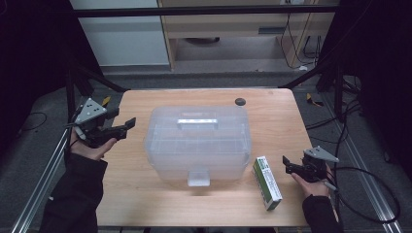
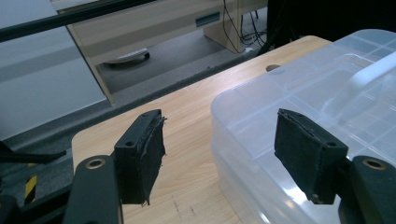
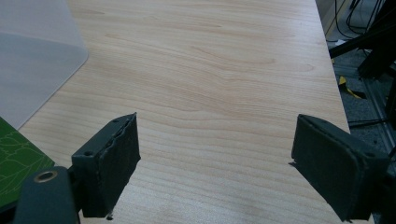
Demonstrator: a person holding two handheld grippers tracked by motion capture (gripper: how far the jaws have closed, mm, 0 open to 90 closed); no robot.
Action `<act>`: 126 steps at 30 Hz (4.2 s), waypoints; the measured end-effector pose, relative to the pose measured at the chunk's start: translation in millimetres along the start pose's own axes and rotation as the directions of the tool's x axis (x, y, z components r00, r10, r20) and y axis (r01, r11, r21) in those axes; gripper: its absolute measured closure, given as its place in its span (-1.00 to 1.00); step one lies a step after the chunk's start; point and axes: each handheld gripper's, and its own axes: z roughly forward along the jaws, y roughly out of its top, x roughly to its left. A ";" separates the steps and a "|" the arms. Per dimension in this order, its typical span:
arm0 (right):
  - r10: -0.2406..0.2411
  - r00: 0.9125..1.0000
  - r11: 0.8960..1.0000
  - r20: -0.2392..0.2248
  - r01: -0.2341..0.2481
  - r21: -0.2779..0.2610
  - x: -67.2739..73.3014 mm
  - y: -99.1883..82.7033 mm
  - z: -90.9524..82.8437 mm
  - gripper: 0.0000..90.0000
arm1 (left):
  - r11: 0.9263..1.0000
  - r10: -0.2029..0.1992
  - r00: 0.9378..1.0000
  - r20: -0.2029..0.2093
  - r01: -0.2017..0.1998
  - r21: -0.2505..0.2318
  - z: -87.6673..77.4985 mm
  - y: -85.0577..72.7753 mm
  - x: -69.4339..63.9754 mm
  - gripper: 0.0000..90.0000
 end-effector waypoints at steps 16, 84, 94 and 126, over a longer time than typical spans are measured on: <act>-0.006 1.000 1.000 -0.004 0.006 0.008 -0.1 -0.5 0.8 -0.66 | 0.978 0.188 0.980 0.059 -0.193 0.081 13.8 44.2 -27.7 -0.23; -0.005 0.999 1.000 -0.031 0.005 0.025 -1.6 -1.5 2.1 -0.63 | 0.575 0.675 0.635 0.376 -0.772 0.271 99.1 79.9 -132.1 0.22; -0.007 0.999 1.000 -0.037 0.008 0.028 -1.3 -1.1 2.5 -0.60 | 0.549 0.688 0.622 0.374 -0.783 0.292 106.4 76.1 -133.1 0.51; -0.074 0.977 0.996 -0.202 0.062 -0.066 24.6 41.6 -27.0 0.06 | 0.503 0.688 0.590 0.423 -0.807 0.308 111.6 86.3 -131.3 0.64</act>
